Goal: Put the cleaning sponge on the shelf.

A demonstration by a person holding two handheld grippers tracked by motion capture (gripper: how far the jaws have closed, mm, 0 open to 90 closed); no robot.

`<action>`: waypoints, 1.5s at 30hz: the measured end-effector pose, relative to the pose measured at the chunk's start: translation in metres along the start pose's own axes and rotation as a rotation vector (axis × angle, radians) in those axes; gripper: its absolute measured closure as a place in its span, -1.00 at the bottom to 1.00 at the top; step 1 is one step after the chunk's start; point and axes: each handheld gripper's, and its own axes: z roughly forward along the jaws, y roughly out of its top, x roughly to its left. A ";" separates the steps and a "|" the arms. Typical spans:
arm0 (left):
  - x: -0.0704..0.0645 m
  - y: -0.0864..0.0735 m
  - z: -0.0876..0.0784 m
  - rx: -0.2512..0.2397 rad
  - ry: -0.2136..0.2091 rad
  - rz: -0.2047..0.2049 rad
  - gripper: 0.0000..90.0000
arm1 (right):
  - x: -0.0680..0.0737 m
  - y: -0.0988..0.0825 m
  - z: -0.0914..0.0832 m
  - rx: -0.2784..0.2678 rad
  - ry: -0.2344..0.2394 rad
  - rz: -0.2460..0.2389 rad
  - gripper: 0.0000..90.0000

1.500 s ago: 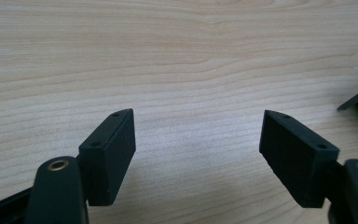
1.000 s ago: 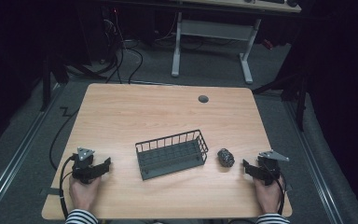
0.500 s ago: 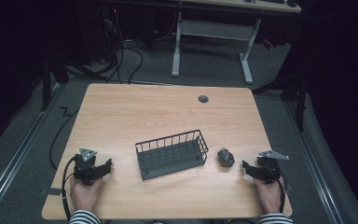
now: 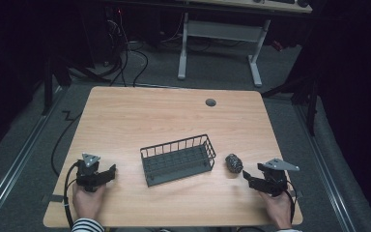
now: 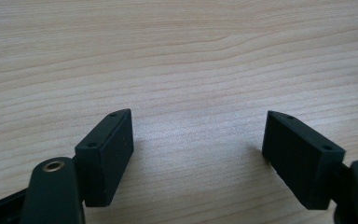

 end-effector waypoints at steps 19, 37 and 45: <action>0.000 0.000 0.000 0.003 0.001 0.005 -0.44 | 0.022 0.031 0.049 0.102 0.025 -0.067 -0.28; 0.000 0.000 0.000 0.000 -0.001 0.001 -0.44 | 0.018 0.026 0.047 0.113 0.025 -0.058 -0.08; 0.000 0.000 0.000 0.000 -0.002 0.001 -0.44 | 0.016 0.032 0.040 0.089 0.063 -0.028 -0.07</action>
